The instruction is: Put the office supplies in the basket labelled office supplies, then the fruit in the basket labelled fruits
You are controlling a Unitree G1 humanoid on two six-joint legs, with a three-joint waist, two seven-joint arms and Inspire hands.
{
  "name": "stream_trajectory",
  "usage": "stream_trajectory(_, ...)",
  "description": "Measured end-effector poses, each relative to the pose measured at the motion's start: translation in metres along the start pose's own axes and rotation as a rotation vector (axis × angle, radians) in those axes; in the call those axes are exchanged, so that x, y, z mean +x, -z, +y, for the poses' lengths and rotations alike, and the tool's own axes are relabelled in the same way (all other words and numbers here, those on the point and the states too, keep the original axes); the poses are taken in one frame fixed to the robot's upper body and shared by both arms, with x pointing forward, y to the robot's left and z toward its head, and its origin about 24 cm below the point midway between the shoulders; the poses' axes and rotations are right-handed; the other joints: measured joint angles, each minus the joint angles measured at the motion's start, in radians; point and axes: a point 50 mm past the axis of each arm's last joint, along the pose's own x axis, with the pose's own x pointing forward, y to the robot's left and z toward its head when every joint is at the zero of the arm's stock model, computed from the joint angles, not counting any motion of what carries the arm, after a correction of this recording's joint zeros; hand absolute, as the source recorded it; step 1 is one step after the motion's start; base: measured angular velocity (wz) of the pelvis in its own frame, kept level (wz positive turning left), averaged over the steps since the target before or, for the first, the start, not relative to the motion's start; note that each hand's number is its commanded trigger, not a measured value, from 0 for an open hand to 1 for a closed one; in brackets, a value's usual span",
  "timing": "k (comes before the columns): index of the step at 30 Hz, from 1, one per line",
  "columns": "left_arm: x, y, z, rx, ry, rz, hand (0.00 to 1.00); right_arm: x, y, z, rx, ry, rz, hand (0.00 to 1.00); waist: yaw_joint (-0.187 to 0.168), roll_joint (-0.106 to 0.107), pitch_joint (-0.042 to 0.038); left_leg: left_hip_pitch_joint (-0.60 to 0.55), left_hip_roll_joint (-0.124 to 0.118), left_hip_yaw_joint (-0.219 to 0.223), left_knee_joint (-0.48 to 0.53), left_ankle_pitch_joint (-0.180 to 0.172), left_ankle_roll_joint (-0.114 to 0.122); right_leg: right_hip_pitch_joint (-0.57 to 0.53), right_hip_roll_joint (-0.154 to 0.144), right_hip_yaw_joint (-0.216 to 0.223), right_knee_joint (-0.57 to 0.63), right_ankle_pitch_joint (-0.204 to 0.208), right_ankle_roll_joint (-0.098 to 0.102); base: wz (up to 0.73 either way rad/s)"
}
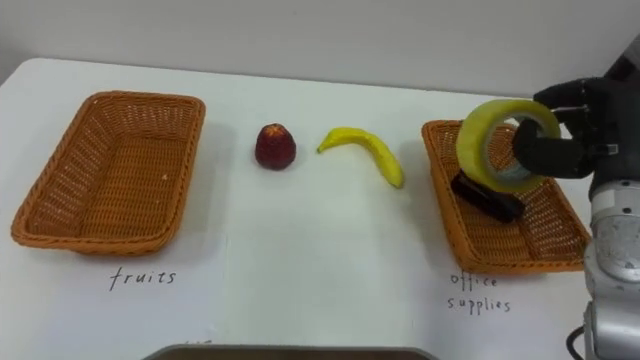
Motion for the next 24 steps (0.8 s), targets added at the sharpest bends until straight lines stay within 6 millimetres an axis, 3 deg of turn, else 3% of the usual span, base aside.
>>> stream_trajectory(8, 0.0, 0.0, 0.0, 0.003, 0.022, 0.001, 0.0, 0.0, 0.004, 0.0, -0.001, 0.004, 0.018, 1.0, 0.003, -0.019, -0.0018, 0.001, 0.002, 0.021, -0.003, 0.0, 0.0, -0.008, 0.004, 0.016, 0.001, 0.0, 0.0, -0.06)
stream_trajectory(12, 0.0, 0.001, 0.0, 0.005, 0.021, 0.004, 0.0, 0.0, 0.017, 0.001, -0.017, 0.008, 0.07, 1.0, 0.007, -0.029, -0.0066, 0.002, 0.002, 0.018, -0.003, -0.001, 0.0, -0.006, 0.004, 0.014, 0.0, 0.001, 0.0, 0.0)
stream_trajectory(24, 0.001, 0.002, 0.004, -0.011, 0.008, 0.005, 0.0, 0.0, 0.028, 0.002, -0.054, 0.009, 0.114, 1.0, 0.008, -0.024, -0.0028, 0.002, 0.004, 0.023, -0.011, -0.002, -0.002, -0.012, 0.008, 0.019, -0.001, 0.002, -0.001, -0.01)
